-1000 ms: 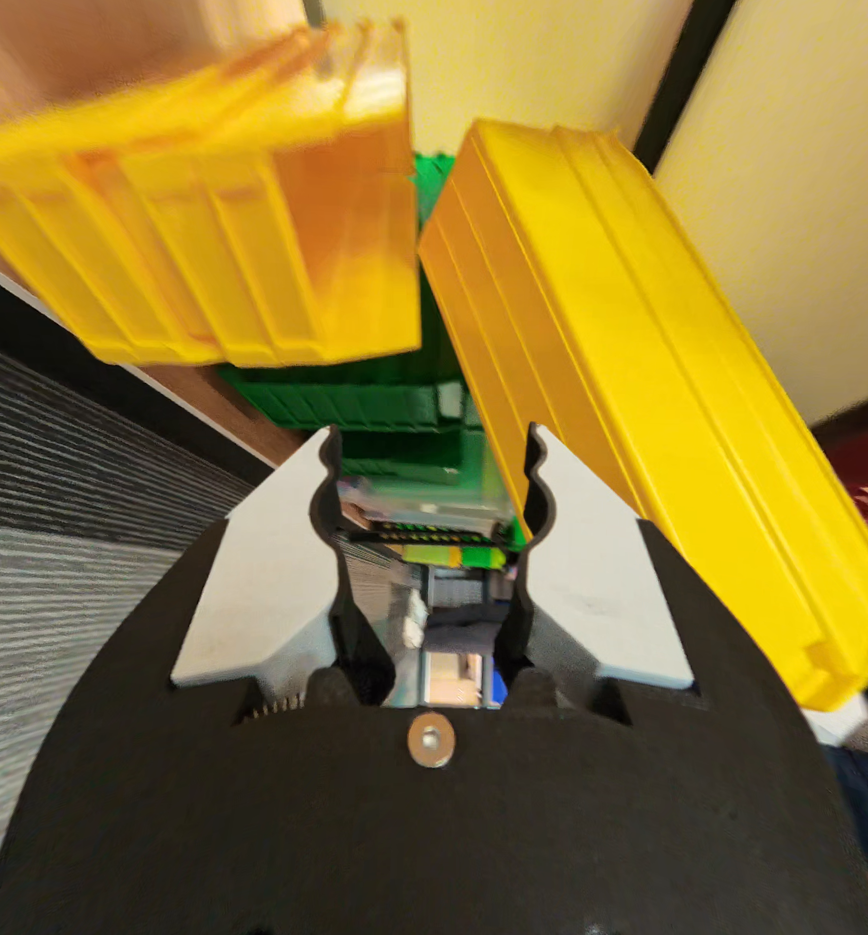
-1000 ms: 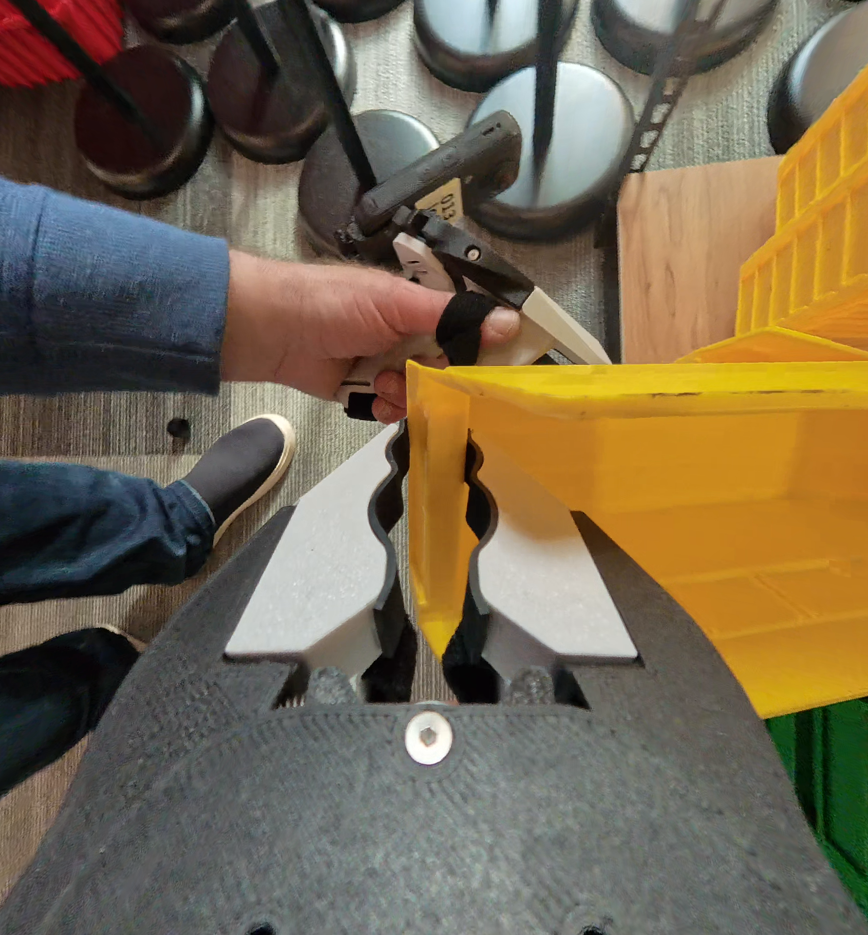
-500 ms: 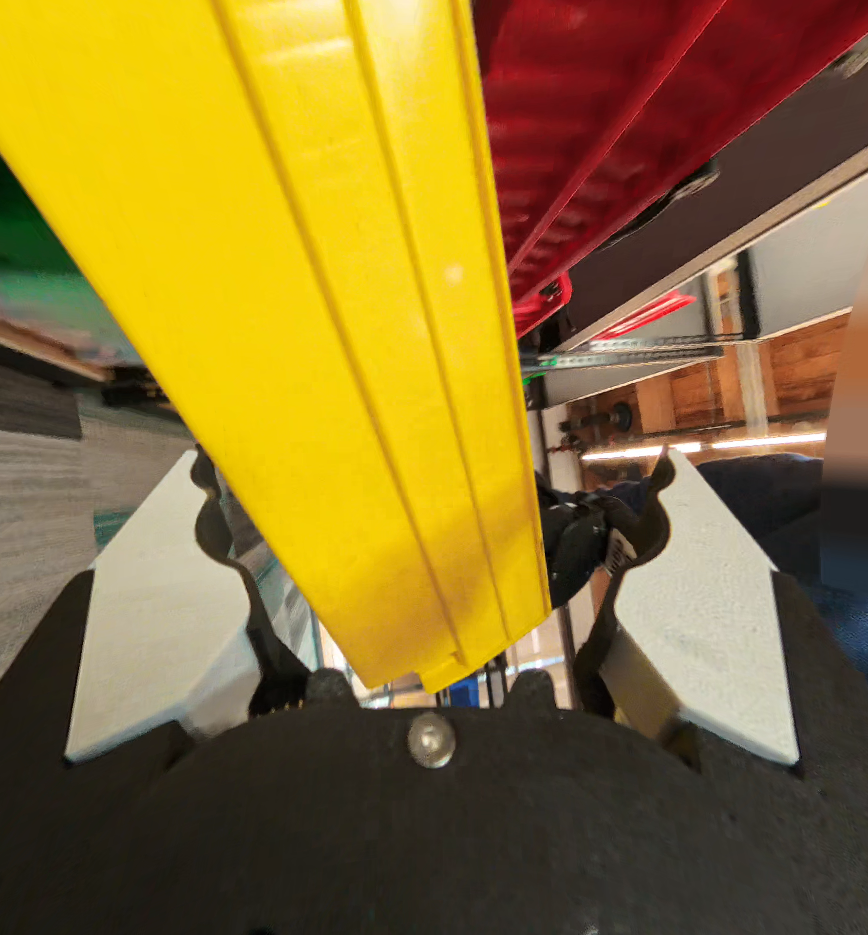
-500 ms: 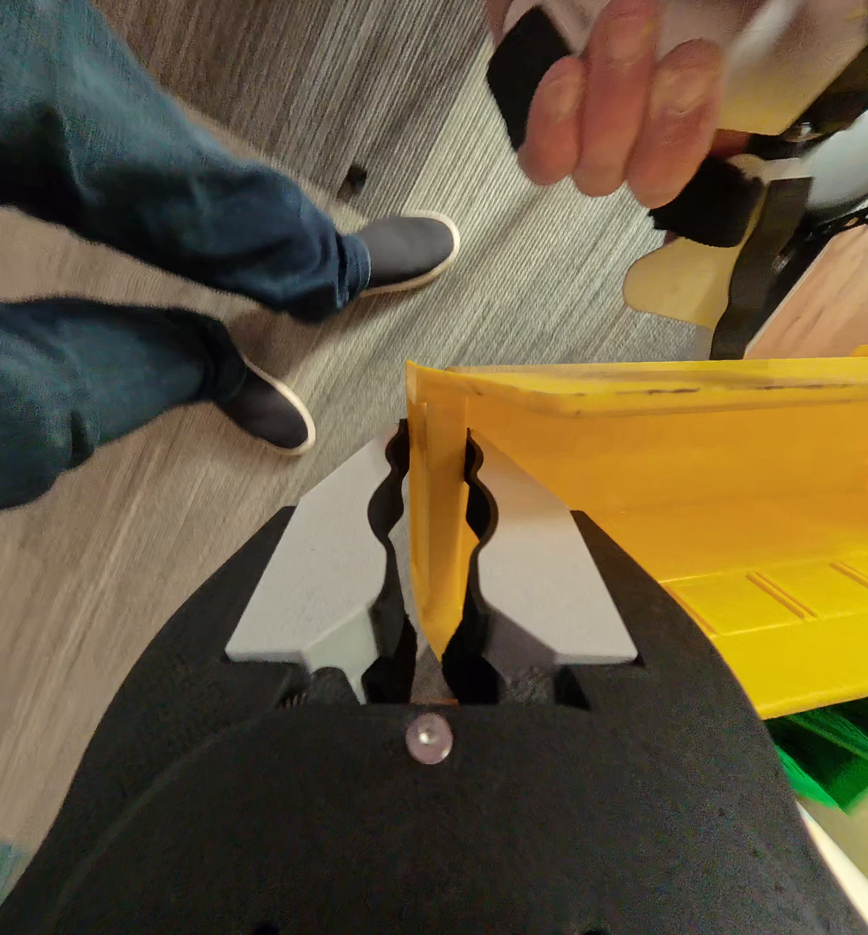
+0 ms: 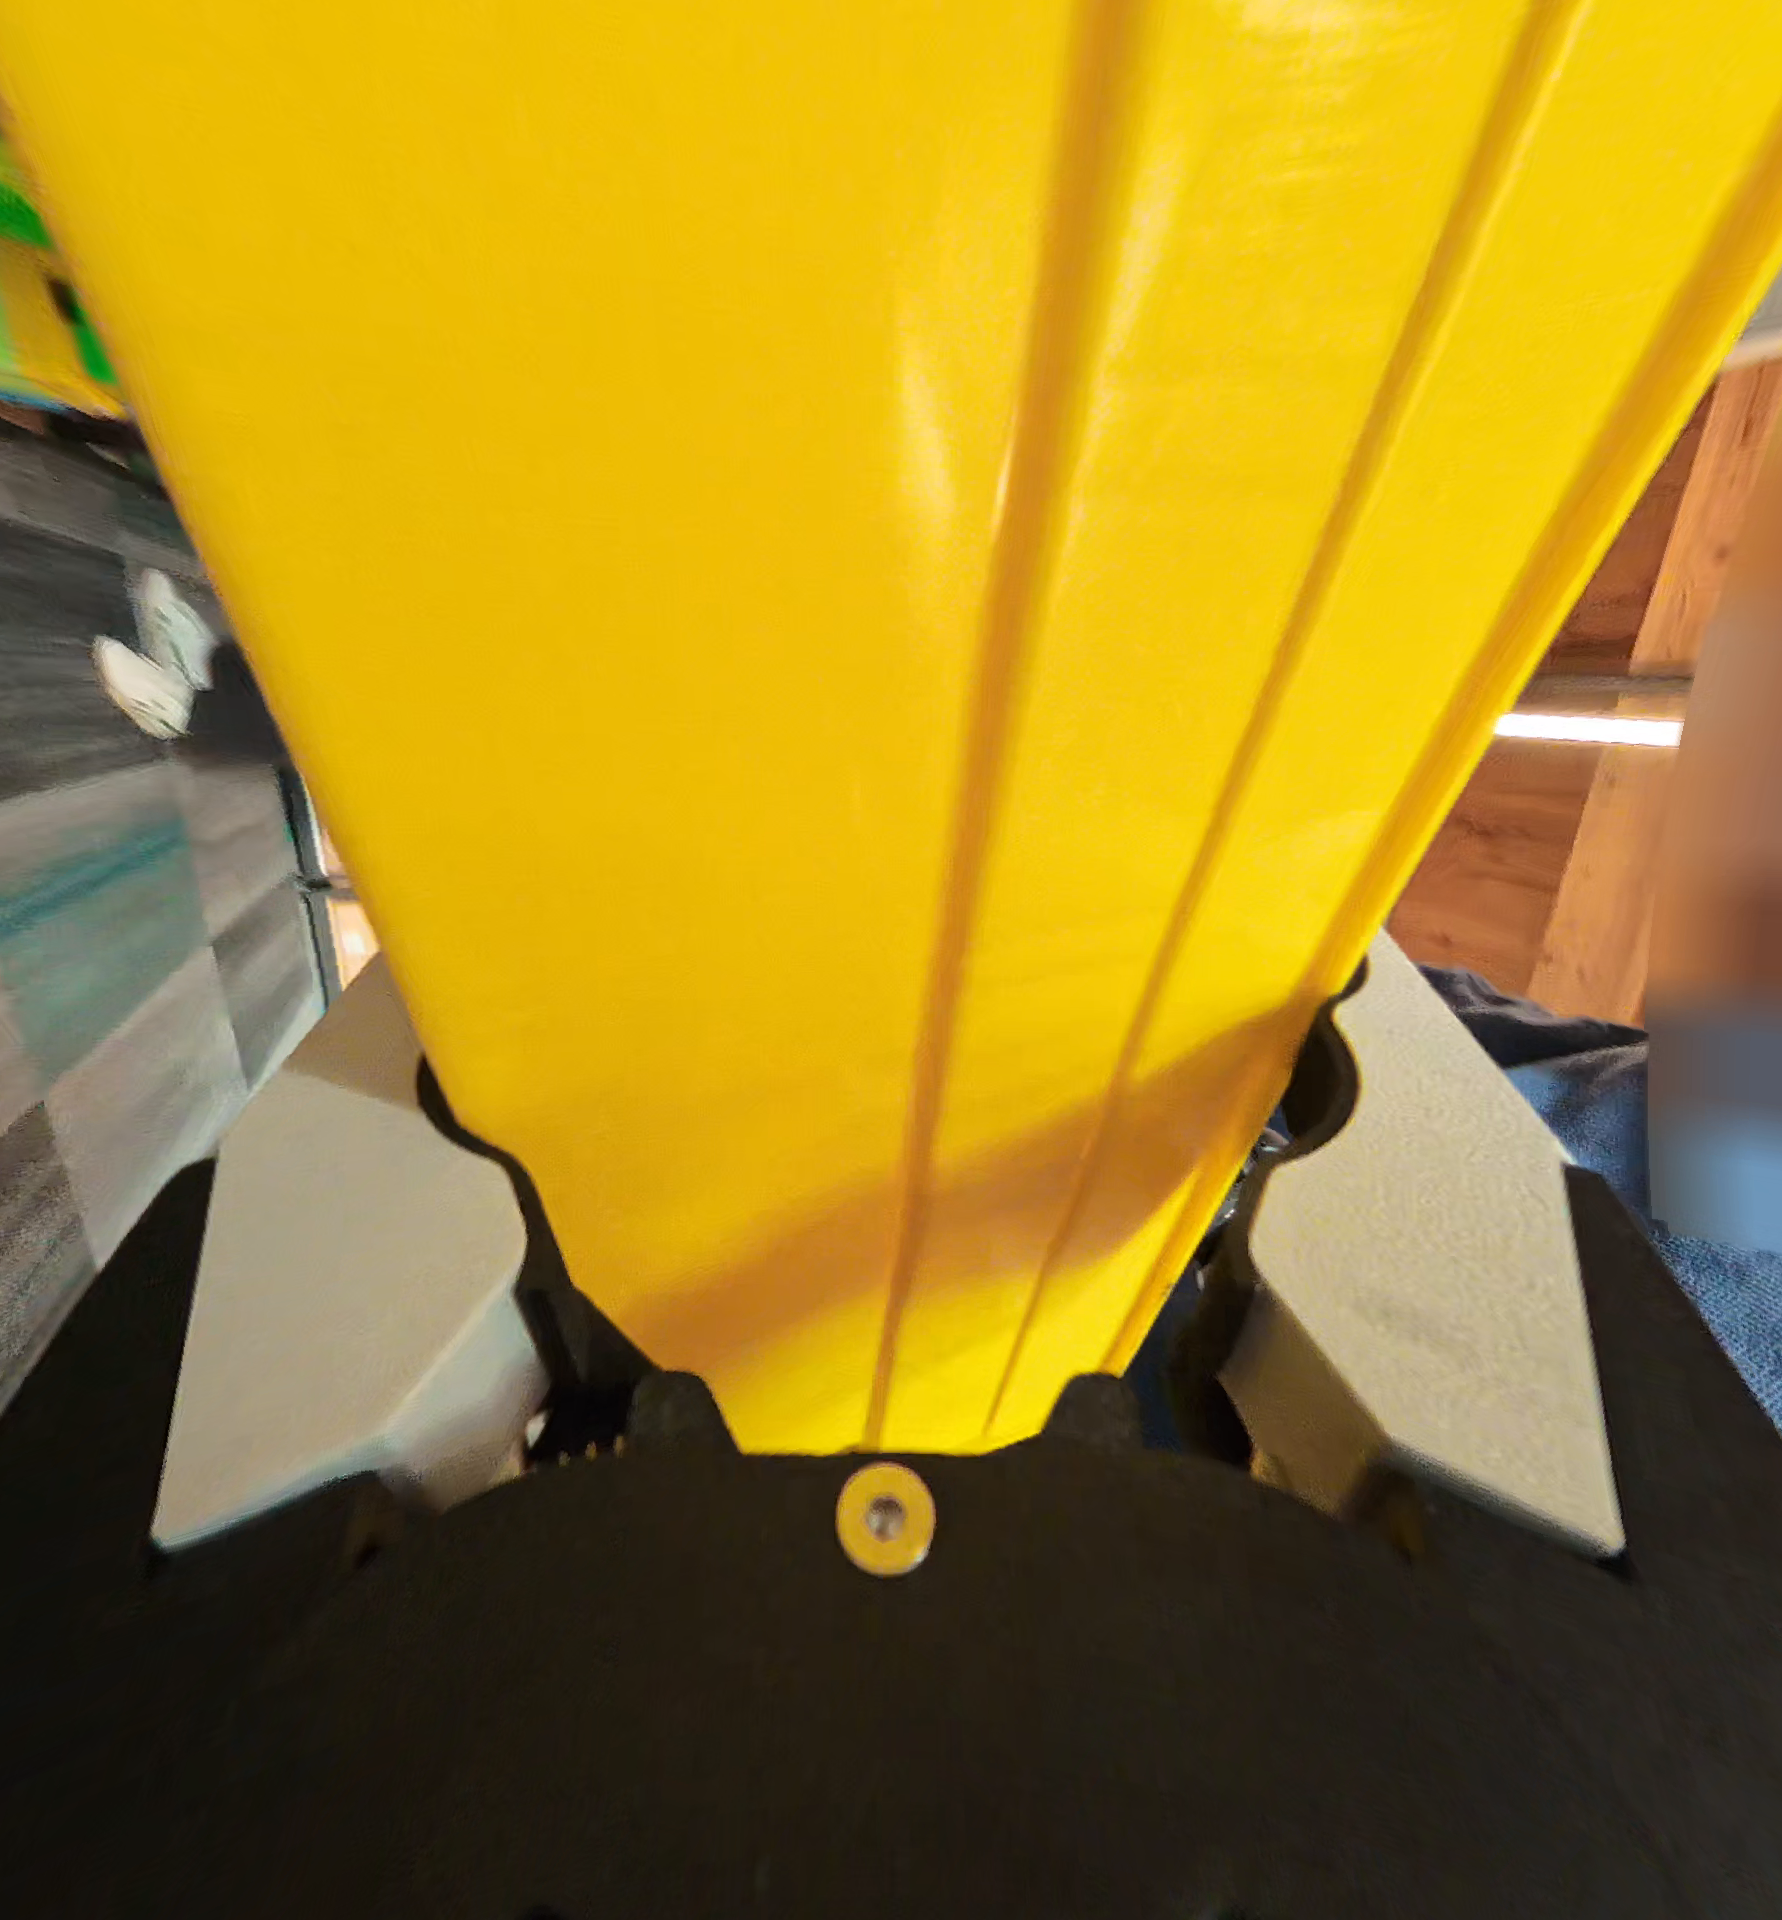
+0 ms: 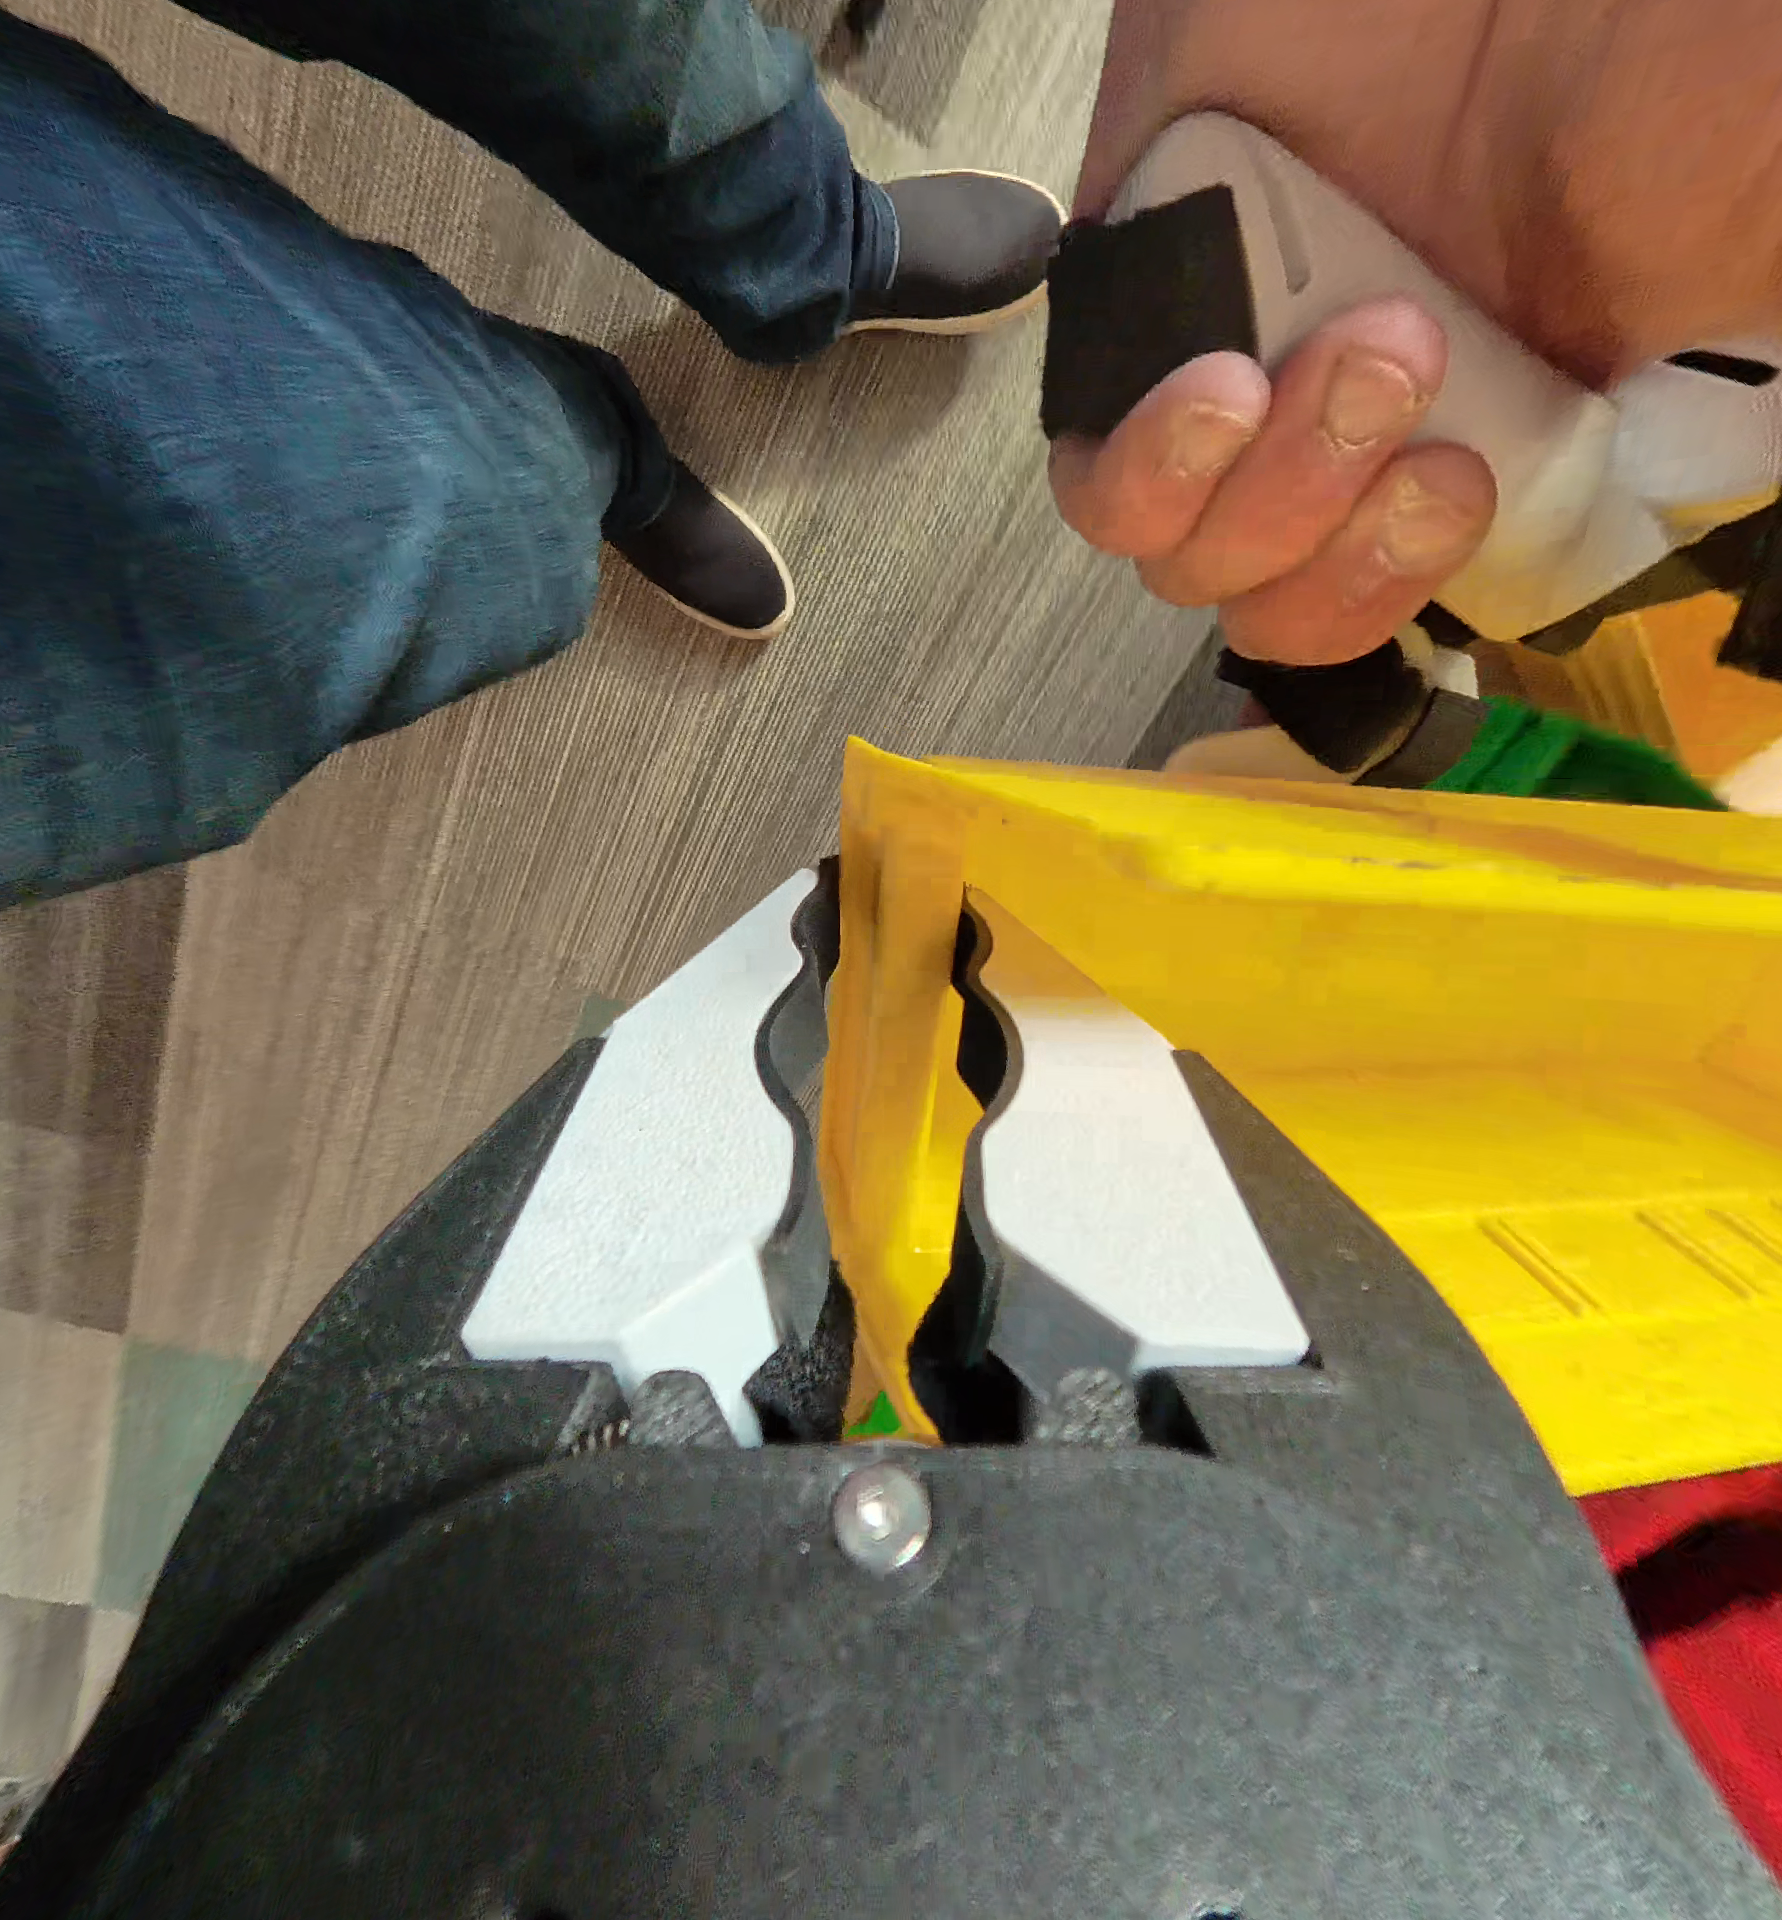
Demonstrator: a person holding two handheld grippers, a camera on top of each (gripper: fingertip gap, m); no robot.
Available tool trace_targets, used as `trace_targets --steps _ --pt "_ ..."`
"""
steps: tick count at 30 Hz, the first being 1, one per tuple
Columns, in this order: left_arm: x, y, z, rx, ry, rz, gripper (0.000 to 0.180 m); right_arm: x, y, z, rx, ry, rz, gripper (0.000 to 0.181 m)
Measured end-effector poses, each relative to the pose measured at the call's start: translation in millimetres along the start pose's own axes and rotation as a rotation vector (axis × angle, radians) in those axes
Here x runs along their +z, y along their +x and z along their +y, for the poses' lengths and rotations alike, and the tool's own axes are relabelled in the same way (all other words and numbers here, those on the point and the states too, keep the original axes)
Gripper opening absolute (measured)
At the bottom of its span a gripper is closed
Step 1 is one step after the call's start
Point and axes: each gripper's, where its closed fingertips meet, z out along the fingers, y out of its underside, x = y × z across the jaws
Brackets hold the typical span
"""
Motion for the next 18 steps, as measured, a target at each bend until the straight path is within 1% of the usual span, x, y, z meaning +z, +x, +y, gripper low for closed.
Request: trace_targets --steps 2,6,10,15,18 --pt "42.2 16.2 26.8 0.009 -0.112 0.018 0.151 -32.7 -20.6 16.7 0.08 -0.037 0.029 0.019" --pt "123.6 49.2 68.7 0.004 -0.258 0.08 0.148 -96.9 -55.1 51.5 0.264 -0.104 0.075 0.019" --pt "204.7 71.5 108.4 -0.065 -0.409 0.158 0.148 -154.5 -87.0 89.4 0.447 -0.215 0.104 0.02" --pt "301.2 88.0 166.9 -0.122 -0.681 0.234 0.147 -215.3 -130.6 140.6 0.683 -0.351 0.17 0.023" --pt "355.8 90.3 200.2 -0.127 -0.809 0.25 0.147 -242.8 -159.8 176.0 0.845 -0.419 0.224 0.027"
